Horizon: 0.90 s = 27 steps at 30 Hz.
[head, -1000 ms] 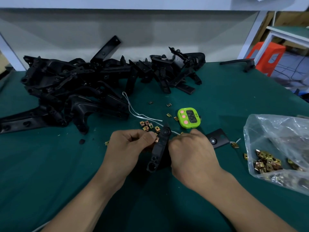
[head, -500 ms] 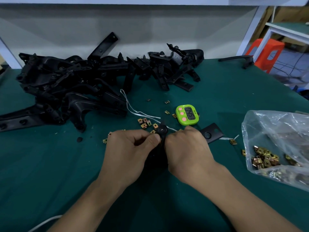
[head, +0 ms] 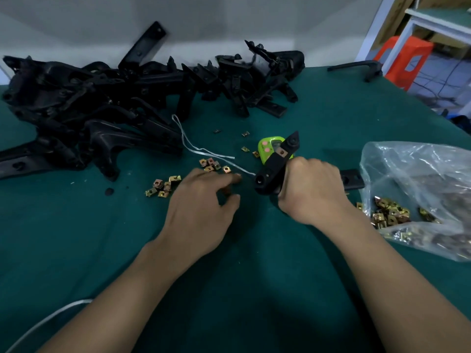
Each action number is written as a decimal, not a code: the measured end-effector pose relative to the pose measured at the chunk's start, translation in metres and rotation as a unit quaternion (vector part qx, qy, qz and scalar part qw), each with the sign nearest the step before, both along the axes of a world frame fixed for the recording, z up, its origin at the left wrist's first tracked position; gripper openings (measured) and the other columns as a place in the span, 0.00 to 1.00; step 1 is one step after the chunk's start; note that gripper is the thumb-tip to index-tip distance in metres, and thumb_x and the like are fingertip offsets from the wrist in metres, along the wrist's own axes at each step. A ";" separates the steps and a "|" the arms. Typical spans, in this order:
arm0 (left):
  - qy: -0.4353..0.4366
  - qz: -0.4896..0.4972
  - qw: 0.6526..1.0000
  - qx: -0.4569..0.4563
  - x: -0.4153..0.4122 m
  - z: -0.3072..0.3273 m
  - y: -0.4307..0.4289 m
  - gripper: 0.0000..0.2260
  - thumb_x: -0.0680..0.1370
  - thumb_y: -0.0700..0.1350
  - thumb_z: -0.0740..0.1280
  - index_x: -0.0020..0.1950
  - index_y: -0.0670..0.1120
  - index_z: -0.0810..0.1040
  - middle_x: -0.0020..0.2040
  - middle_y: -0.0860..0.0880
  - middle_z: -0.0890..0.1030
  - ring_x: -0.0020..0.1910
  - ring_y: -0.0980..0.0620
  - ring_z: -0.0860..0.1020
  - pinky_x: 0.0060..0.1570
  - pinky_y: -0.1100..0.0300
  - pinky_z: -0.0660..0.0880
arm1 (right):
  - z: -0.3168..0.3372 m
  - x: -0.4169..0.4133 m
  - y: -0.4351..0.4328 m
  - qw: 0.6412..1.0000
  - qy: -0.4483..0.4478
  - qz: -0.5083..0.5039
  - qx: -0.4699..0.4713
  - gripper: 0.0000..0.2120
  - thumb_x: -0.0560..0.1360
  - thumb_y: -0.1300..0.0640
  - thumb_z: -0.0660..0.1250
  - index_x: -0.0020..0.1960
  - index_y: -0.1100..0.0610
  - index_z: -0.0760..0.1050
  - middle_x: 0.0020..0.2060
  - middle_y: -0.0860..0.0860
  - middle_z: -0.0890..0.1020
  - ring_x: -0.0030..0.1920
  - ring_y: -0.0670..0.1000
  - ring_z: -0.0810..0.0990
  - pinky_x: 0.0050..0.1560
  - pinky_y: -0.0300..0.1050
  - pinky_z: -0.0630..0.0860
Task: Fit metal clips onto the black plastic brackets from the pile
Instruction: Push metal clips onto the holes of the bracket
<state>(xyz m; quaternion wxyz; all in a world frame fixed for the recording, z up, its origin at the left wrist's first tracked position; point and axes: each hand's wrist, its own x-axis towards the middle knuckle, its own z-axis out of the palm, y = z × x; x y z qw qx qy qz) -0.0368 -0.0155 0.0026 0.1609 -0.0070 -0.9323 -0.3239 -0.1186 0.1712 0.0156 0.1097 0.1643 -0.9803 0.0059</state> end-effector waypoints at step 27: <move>0.036 0.053 0.998 -0.024 -0.042 -0.001 0.032 0.06 0.81 0.46 0.67 0.53 0.50 0.84 0.37 0.51 0.85 0.35 0.46 0.80 0.38 0.55 0.74 | 0.004 -0.004 0.022 0.985 -0.161 0.052 -0.028 0.09 0.64 0.59 0.65 0.35 0.52 0.65 0.28 0.48 0.70 0.28 0.48 0.67 0.36 0.44 0.67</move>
